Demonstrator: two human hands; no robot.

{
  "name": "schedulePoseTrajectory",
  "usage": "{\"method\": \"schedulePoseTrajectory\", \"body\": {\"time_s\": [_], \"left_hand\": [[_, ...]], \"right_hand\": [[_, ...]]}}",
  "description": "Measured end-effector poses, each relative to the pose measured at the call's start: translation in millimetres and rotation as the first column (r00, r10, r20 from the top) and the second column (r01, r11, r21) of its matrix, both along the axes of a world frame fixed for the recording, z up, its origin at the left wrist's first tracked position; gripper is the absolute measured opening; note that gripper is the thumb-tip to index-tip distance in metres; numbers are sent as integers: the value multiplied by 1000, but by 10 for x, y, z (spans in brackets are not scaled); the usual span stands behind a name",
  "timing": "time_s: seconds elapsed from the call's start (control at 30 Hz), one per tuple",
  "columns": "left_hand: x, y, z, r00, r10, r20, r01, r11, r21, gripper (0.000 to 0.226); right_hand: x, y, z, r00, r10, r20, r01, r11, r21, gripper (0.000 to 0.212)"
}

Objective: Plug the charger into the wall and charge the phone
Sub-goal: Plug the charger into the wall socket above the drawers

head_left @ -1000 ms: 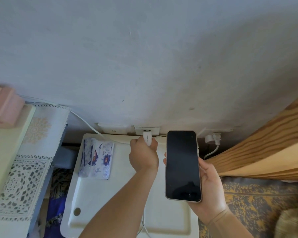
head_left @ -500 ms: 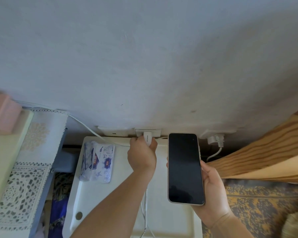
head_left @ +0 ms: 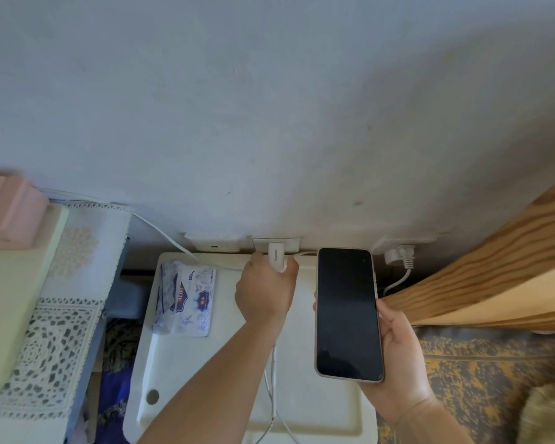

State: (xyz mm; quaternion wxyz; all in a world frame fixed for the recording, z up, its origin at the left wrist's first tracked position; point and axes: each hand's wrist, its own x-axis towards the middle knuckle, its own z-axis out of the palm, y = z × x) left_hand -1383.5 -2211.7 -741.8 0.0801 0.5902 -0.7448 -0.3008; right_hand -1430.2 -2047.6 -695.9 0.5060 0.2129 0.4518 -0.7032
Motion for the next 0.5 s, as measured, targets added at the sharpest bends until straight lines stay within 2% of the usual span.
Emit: {"method": "schedulePoseTrajectory", "body": {"time_s": [0.3, 0.43, 0.5], "left_hand": [[33, -5, -22, 983, -139, 116, 156, 976, -154, 40], [119, -70, -68, 970, -219, 109, 235, 958, -166, 44], [172, -103, -58, 967, -247, 60, 253, 959, -132, 52]], "right_hand": [[22, 68, 45, 1000, 30, -9, -30, 998, -53, 52], [28, 87, 30, 998, 44, -45, -47, 996, -74, 49], [39, 99, 23, 998, 41, -48, -45, 995, -89, 50]]}}
